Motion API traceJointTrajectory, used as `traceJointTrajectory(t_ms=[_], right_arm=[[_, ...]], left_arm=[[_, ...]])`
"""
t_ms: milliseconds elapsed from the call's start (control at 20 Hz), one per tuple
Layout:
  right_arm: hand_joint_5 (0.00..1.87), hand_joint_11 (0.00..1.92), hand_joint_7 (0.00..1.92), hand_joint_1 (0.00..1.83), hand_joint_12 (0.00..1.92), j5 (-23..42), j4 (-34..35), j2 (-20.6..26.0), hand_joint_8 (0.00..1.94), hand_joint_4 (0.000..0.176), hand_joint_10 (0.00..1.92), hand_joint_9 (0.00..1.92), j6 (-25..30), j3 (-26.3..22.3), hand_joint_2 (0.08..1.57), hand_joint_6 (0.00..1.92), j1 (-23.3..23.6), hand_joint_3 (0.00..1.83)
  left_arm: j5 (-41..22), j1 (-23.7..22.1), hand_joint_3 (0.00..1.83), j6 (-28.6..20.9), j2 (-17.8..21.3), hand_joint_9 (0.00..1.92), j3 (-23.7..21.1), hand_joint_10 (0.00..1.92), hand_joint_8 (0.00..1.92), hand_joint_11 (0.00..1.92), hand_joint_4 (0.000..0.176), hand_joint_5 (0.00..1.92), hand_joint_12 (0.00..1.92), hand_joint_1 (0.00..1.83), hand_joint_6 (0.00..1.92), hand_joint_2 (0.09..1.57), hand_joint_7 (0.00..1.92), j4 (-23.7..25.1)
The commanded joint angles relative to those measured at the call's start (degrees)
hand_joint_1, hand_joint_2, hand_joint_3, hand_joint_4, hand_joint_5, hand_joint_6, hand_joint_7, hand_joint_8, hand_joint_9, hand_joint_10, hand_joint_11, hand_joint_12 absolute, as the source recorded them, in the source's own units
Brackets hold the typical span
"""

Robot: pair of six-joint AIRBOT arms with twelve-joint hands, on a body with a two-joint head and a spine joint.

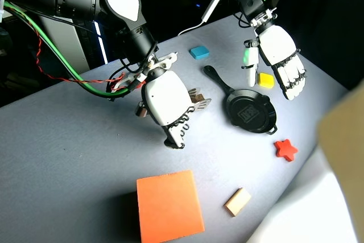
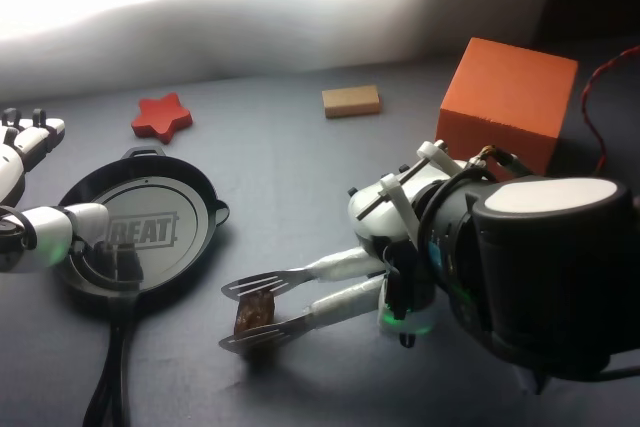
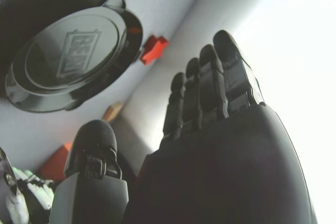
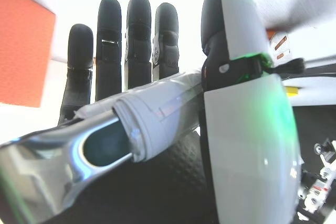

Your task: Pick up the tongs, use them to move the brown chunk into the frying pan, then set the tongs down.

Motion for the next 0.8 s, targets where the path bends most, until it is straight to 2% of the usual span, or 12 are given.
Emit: traceJointTrajectory(t_ms=[0, 100, 150, 200, 300, 350, 400, 450, 600, 750], right_arm=[[0.77, 0.17, 1.03, 1.10, 1.58, 0.5, -4.0, 0.1, 0.05, 0.000, 0.50, 0.73, 0.2, 0.0, 1.22, 1.24, 0.4, 0.00], [0.79, 0.31, 1.12, 1.10, 1.53, 0.6, -4.1, -0.1, 0.07, 0.000, 0.55, 0.84, 0.1, 0.2, 1.22, 1.28, 0.3, 0.00], [0.88, 0.36, 0.96, 1.19, 1.49, 0.7, -4.2, -0.2, 0.78, 0.000, 0.53, 0.89, 0.1, 0.2, 1.17, 1.26, 0.2, 0.00], [0.87, 0.38, 0.93, 1.20, 1.47, 0.8, -4.2, -0.2, 0.96, 0.000, 0.54, 0.90, 0.0, 0.3, 1.17, 1.27, 0.2, 0.00], [0.86, 0.48, 0.99, 1.21, 1.51, 0.8, -4.3, -0.2, 0.94, 0.000, 0.61, 0.98, 0.0, 0.3, 1.15, 1.25, 0.1, 0.00], [0.91, 0.58, 1.06, 1.34, 1.57, 0.8, -4.3, -0.2, 0.76, 0.000, 1.13, 0.92, 0.0, 0.3, 1.11, 1.14, 0.1, 0.01], [0.95, 0.68, 1.11, 1.37, 1.61, 0.8, -4.3, -0.2, 0.66, 0.000, 1.20, 0.95, -0.1, 0.3, 1.09, 1.03, 0.1, 0.00], [0.92, 0.71, 1.09, 1.38, 1.68, 0.8, -4.3, -0.2, 0.70, 0.000, 1.24, 0.96, -0.2, 0.3, 1.10, 1.03, 0.1, 0.00], [0.88, 0.72, 1.08, 1.38, 1.67, 0.7, -4.3, -0.1, 0.76, 0.000, 1.25, 0.96, -0.5, 0.3, 1.10, 1.06, 0.0, 0.00], [0.85, 0.73, 1.05, 1.38, 1.71, 0.7, -4.3, 0.2, 0.80, 0.000, 1.28, 0.95, -0.6, 0.3, 1.11, 1.09, -0.3, 0.00]], left_arm=[[-5.6, -0.4, 0.00, -0.1, 0.3, 0.11, 0.1, 0.01, 0.00, 0.00, 0.016, 0.06, 0.39, 0.09, 0.00, 1.31, 0.10, 2.3], [-5.6, -0.4, 0.00, -0.1, 0.3, 0.11, 0.1, 0.01, 0.00, 0.00, 0.015, 0.06, 0.39, 0.09, 0.00, 1.31, 0.10, 2.3], [-5.6, -0.3, 0.00, -0.1, 0.3, 0.10, 0.1, 0.00, 0.00, 0.00, 0.015, 0.06, 0.39, 0.10, 0.01, 1.31, 0.10, 2.3], [-5.6, -0.3, 0.00, -0.1, 0.3, 0.10, 0.1, 0.00, 0.00, 0.00, 0.013, 0.06, 0.39, 0.09, 0.00, 1.31, 0.09, 2.3], [-5.6, -0.3, 0.00, -0.1, 0.3, 0.10, 0.1, 0.00, 0.00, 0.00, 0.018, 0.07, 0.43, 0.13, 0.01, 1.30, 0.10, 2.3], [-5.6, -0.3, 0.00, -0.1, 0.3, 0.11, 0.1, 0.00, 0.00, 0.00, 0.018, 0.08, 0.45, 0.14, 0.01, 1.30, 0.11, 2.3], [-5.6, -0.3, 0.00, -0.1, 0.3, 0.11, 0.1, 0.00, 0.00, 0.00, 0.019, 0.07, 0.45, 0.14, 0.00, 1.30, 0.10, 2.3], [-5.6, -0.3, 0.00, -0.1, 0.3, 0.11, 0.2, 0.00, 0.00, 0.00, 0.017, 0.07, 0.42, 0.12, 0.00, 1.30, 0.10, 2.3], [-5.6, -0.3, 0.00, -0.1, 0.3, 0.10, 0.2, 0.00, 0.00, 0.00, 0.017, 0.06, 0.44, 0.08, 0.00, 1.31, 0.09, 2.3], [-5.6, -0.2, 0.00, -0.1, 0.3, 0.12, 0.2, 0.01, 0.00, 0.00, 0.020, 0.07, 0.48, 0.12, 0.00, 1.30, 0.11, 2.3]])
